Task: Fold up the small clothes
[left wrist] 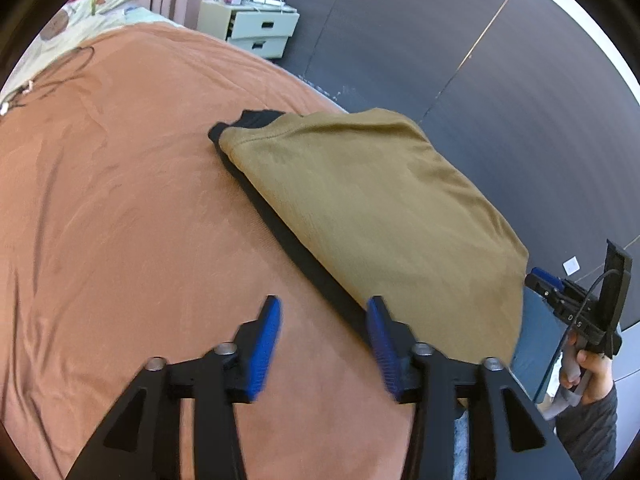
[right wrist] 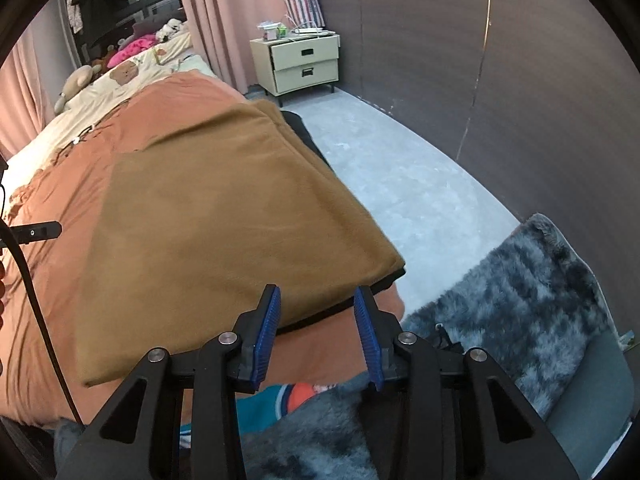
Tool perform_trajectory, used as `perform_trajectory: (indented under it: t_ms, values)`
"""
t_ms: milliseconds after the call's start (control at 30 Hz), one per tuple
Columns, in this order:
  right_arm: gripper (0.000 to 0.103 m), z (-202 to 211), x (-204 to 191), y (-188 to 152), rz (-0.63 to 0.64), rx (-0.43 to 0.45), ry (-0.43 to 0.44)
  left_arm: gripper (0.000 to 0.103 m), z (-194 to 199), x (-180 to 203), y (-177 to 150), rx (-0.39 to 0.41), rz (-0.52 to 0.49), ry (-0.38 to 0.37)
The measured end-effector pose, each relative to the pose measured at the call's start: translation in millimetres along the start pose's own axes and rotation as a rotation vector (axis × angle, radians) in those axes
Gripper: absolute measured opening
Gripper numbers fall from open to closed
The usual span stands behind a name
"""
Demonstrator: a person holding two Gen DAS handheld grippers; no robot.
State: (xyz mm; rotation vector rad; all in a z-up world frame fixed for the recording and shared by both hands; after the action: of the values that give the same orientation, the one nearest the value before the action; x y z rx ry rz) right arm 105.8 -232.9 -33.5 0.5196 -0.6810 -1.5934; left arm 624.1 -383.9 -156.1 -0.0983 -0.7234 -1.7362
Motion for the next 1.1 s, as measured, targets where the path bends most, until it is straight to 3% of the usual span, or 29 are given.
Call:
perform_trajectory:
  t_ms: [133,167,267,333,400,467,700,1100]
  values:
    - [0.036,27,-12,-2,0.002,0.026,0.004,0.069,29,8,-9,0.053,-0.018,-0.002]
    - [0.042,34,-13,-3,0.0,0.032,-0.001,0.07,37,9,-12,0.061,-0.019,-0.004]
    - [0.081,56,-19,-8,-0.009,0.062,-0.025,0.081,61,14,-20,0.099,-0.028,0.001]
    - [0.086,69,-24,-11,-0.015,0.076,-0.026,0.096,80,16,-24,0.137,-0.038,0.014]
    - [0.092,81,-30,-15,-0.009,0.085,-0.031,0.102,99,17,-30,0.183,-0.043,0.022]
    - [0.102,93,-37,-21,0.002,0.094,-0.042,0.103,116,19,-35,0.212,-0.049,0.027]
    - [0.103,131,-58,-37,0.023,0.124,-0.051,0.103,175,16,-66,0.285,-0.05,0.045]
    - [0.103,185,-88,-73,0.032,0.163,0.019,0.103,259,15,-139,0.402,-0.077,0.06]
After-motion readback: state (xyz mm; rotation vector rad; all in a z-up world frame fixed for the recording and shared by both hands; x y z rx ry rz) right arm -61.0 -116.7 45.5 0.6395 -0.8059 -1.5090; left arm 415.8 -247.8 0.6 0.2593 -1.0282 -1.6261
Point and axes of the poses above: each gripper's, at about its wrist camera, not at the fingertips, and z roughly against the way its jaws point, x to its right, y to its top, the point moved 7 cm from there along -z, roughly the way its jaws point, and after that the axes turned 12 degrees about z, right-handed, at the moved point
